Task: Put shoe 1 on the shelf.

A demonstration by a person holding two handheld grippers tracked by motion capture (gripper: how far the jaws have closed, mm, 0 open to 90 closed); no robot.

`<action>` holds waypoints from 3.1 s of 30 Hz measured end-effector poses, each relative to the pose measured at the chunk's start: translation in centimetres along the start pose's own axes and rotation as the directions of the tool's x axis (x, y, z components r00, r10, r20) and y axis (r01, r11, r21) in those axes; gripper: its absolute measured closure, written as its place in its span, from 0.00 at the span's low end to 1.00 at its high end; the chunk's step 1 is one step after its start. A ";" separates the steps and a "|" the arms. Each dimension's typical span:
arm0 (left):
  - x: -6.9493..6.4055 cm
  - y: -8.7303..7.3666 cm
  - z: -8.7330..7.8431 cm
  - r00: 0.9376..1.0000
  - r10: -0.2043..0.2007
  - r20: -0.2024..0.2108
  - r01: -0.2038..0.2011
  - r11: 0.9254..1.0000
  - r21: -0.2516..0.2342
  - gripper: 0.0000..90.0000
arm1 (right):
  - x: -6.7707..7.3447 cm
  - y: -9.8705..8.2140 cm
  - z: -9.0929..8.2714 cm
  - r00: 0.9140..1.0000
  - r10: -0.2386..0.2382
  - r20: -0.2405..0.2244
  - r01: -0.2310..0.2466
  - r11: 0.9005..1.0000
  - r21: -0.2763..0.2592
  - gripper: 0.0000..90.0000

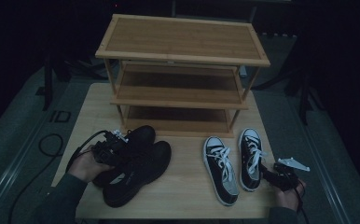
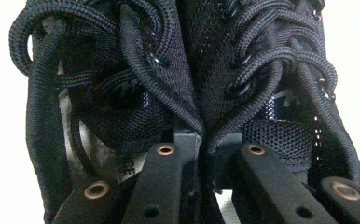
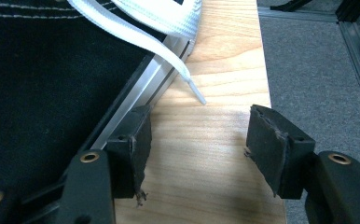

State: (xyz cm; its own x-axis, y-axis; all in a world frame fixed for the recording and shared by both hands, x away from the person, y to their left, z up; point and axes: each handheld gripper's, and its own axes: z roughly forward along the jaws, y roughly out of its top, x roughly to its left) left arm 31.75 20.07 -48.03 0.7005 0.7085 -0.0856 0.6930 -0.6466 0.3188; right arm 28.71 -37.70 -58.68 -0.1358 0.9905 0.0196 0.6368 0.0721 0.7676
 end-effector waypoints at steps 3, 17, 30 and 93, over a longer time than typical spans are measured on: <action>0.0 0.0 -0.1 1.000 -0.006 -0.005 0.006 1.000 -0.009 0.95 | 0.0 0.0 0.0 1.000 0.000 0.000 0.000 1.000 0.000 0.44; -0.4 0.9 -0.9 1.000 -0.011 -0.025 0.010 0.999 -0.046 0.95 | 0.0 0.0 0.0 1.000 0.001 0.000 -0.001 1.000 0.000 0.44; -0.5 2.1 -1.7 0.999 -0.022 -0.035 0.019 0.996 -0.085 0.95 | 0.0 0.0 0.0 1.000 0.000 0.000 0.000 1.000 0.000 0.44; -0.6 11.2 1.6 0.988 -0.033 -0.149 0.012 0.990 -0.139 0.95 | -0.1 0.0 0.0 1.000 -0.001 -0.004 0.001 1.000 0.000 0.44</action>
State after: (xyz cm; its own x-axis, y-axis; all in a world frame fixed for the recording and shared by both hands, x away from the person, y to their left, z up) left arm 39.43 11.96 -45.94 0.6440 0.7637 0.0453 0.6712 -0.5924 0.4455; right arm 28.75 -37.76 -58.67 -0.1397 0.9900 0.0215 0.6367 0.0732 0.7676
